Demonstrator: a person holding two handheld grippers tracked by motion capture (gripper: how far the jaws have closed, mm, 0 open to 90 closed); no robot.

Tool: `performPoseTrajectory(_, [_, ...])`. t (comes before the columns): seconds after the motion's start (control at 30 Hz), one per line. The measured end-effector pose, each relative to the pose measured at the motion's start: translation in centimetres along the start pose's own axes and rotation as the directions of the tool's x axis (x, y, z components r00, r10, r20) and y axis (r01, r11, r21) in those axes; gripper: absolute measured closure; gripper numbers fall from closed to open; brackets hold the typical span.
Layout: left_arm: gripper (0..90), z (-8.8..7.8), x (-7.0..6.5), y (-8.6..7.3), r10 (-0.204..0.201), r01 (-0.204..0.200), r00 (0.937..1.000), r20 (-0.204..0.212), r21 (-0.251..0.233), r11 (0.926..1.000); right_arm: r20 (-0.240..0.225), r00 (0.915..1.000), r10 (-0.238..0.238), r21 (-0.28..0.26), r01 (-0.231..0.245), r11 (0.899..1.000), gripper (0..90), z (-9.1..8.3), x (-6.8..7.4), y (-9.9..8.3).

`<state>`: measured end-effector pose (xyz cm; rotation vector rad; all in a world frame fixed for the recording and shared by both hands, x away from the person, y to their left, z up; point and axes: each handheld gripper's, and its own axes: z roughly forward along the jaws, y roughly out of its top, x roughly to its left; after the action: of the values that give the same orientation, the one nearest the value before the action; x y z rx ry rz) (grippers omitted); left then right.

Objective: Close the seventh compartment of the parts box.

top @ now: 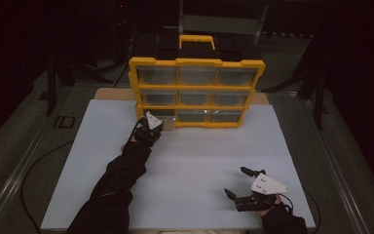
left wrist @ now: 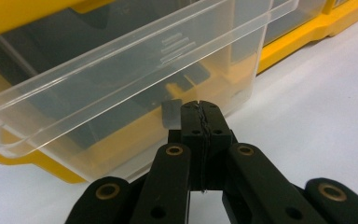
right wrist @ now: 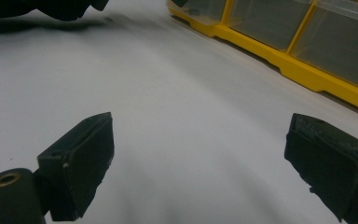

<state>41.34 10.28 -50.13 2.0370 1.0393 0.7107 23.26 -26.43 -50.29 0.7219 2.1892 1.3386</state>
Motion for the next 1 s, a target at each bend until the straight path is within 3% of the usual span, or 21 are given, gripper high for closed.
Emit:
performPoseTrajectory(0.33, [89.9,0.5,0.1,0.5,0.007,-0.007,0.9999,-0.011,0.005,1.0000,-0.001,1.0000,-0.001,-0.001,0.001,1.000,8.2,0.0,0.0,0.0])
performPoseTrajectory(0.63, [89.9,1.0,0.4,1.0,-0.002,0.002,0.9993,-0.036,-0.003,1.0000,0.000,1.0000,0.000,-0.001,0.000,1.000,8.3,0.0,0.0,0.0])
performPoseTrajectory(1.0, [89.9,1.7,1.0,1.2,-0.018,0.018,0.9991,-0.040,-0.006,0.9998,0.001,1.0000,0.002,-0.003,-0.002,1.000,8.3,0.0,0.0,0.0])
